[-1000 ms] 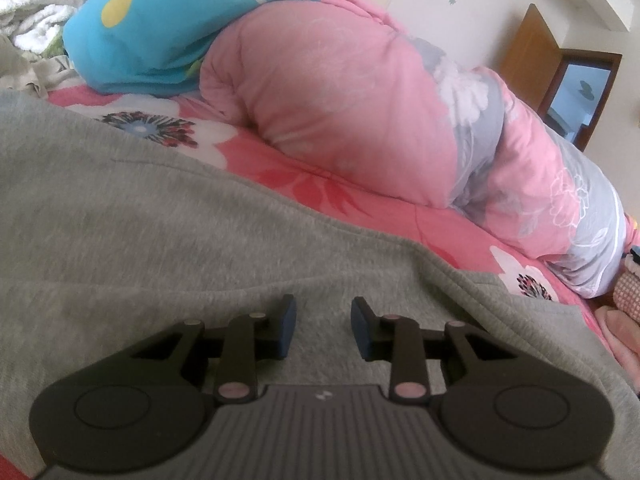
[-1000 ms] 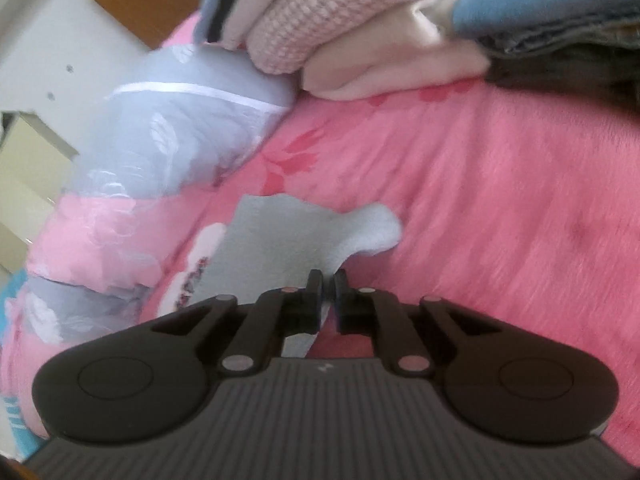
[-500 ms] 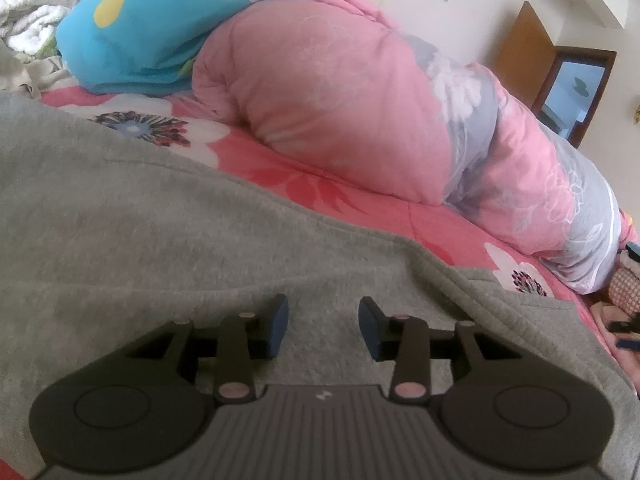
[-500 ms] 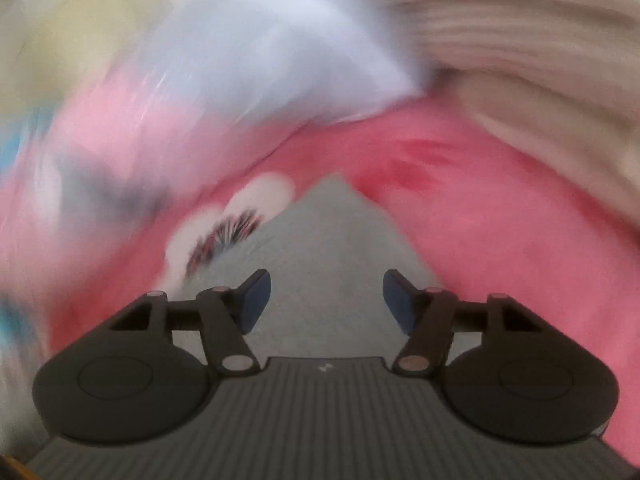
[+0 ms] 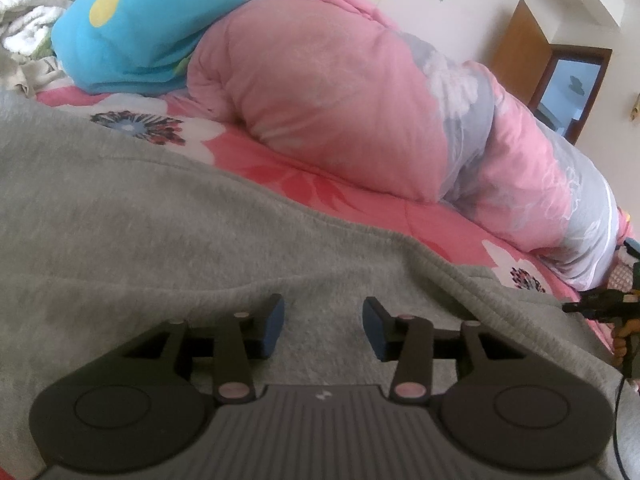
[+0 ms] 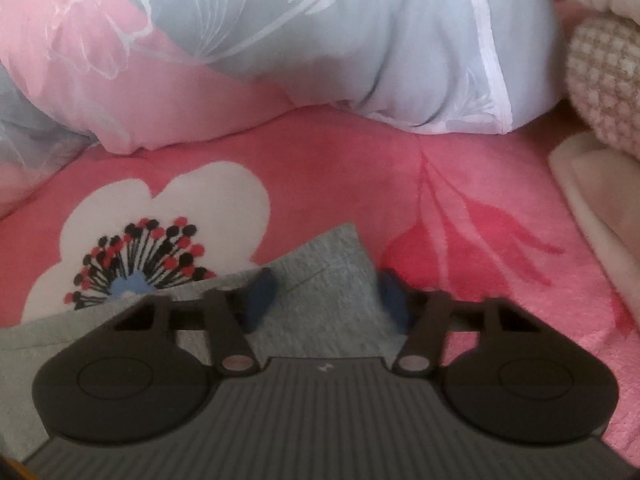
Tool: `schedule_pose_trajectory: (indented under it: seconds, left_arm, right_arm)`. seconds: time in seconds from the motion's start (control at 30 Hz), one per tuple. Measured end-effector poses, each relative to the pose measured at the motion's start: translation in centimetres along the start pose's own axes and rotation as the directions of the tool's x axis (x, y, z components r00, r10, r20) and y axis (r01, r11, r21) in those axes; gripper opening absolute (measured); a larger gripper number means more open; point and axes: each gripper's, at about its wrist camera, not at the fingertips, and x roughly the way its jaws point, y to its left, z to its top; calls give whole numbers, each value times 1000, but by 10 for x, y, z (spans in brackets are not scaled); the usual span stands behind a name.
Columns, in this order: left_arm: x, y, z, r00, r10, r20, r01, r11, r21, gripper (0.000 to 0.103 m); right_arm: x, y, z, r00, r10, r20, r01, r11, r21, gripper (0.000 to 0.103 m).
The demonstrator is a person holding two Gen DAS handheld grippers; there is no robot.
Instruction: Fold clothes
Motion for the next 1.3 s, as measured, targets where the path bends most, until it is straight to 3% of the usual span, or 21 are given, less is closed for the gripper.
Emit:
schedule_pose_trajectory:
  seconds: [0.03, 0.13, 0.23, 0.4, 0.5, 0.57, 0.63, 0.73, 0.8, 0.9, 1.0, 1.03, 1.07, 1.13, 1.2, 1.23, 1.27, 1.3]
  left_arm:
    - [0, 0, 0, 1000, 0, 0, 0, 1000, 0, 45]
    - [0, 0, 0, 1000, -1, 1, 1, 1000, -1, 45]
    - [0, 0, -1, 1000, -1, 1, 1, 1000, 0, 45]
    - [1, 0, 0, 1000, -1, 0, 1, 1000, -2, 45]
    - [0, 0, 0, 1000, -3, 0, 3, 1000, -5, 45]
    - [0, 1, 0, 1000, -4, -1, 4, 1000, -7, 45]
    - [0, 1, 0, 1000, -6, -2, 6, 1000, -8, 45]
    - [0, 1, 1, 1000, -8, -3, 8, 1000, -11, 46]
    - [0, 1, 1, 1000, -10, -3, 10, 1000, -13, 47]
    - [0, 2, 1, 1000, -12, -5, 12, 1000, -15, 47]
    - [0, 2, 2, 1000, -14, -5, 14, 1000, -19, 47]
    - [0, 2, 2, 1000, -15, -5, 15, 1000, -20, 48]
    - [0, 2, 2, 1000, -15, -5, 15, 1000, -21, 48]
    - [0, 3, 3, 1000, -17, -6, 17, 1000, -24, 48]
    - [0, 3, 3, 1000, -18, -6, 18, 1000, -26, 48]
    - [0, 3, 3, 1000, -17, -6, 17, 1000, -25, 48]
    - [0, 3, 3, 1000, -17, -7, 17, 1000, -25, 48]
    - [0, 2, 3, 1000, -17, -7, 17, 1000, -23, 49]
  right_arm:
    - [-3, 0, 0, 1000, 17, 1, -17, 1000, -9, 8]
    - [-15, 11, -3, 998, 9, 67, -4, 997, -82, 6]
    - [-24, 6, 2, 985, -34, 167, 43, 998, -49, 6]
    - [2, 3, -3, 985, -109, 137, 115, 993, -37, 6]
    - [6, 4, -4, 977, -159, 143, 164, 986, -24, 15]
    - [-3, -5, 0, 963, -226, 144, 220, 974, 54, 39]
    - [-23, -14, 3, 957, -233, 174, 207, 966, 157, 39]
    - [-57, -3, 3, 979, -39, 202, 6, 987, 162, 39]
    - [-74, 26, -4, 979, 122, 162, -132, 990, 53, 39]
    - [-90, 67, -29, 946, 320, 45, -315, 945, -91, 38]
    - [-94, 82, -56, 916, 398, -53, -401, 902, -158, 37]
    - [-92, 79, -62, 920, 384, -76, -392, 906, -159, 37]
    - [-87, 71, -68, 939, 331, -91, -341, 927, -154, 36]
    - [-84, 34, -76, 977, 197, -78, -204, 973, -104, 31]
    - [-94, -20, -81, 999, 30, -33, -29, 1000, 9, 26]
    - [-100, -47, -84, 998, -58, -16, 59, 996, 70, 14]
    - [-108, -72, -88, 987, -158, -17, 159, 978, 135, 20]
    - [-114, -89, -90, 962, -269, -45, 272, 946, 176, 21]
